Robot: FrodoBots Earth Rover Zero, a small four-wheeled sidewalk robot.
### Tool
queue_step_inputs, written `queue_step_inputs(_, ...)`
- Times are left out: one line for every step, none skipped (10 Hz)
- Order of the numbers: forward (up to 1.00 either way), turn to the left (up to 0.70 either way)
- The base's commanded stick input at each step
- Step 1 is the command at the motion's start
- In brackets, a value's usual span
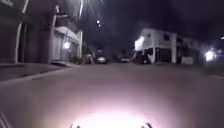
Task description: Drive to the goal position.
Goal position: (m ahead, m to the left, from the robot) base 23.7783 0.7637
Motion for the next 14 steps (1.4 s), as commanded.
queue_step_inputs(1.00,0.00)
queue_step_inputs(1.00,0.00)
queue_step_inputs(1.00,0.00)
queue_step_inputs(1.00,0.00)
queue_step_inputs(1.00,0.00)
queue_step_inputs(1.00,0.00)
queue_step_inputs(1.00,0.00)
queue_step_inputs(1.00,0.00)
queue_step_inputs(1.00,0.00)
queue_step_inputs(1.00,0.00)
queue_step_inputs(1.00,0.00)
queue_step_inputs(1.00,0.00)
queue_step_inputs(1.00,0.00)
queue_step_inputs(1.00,0.00)
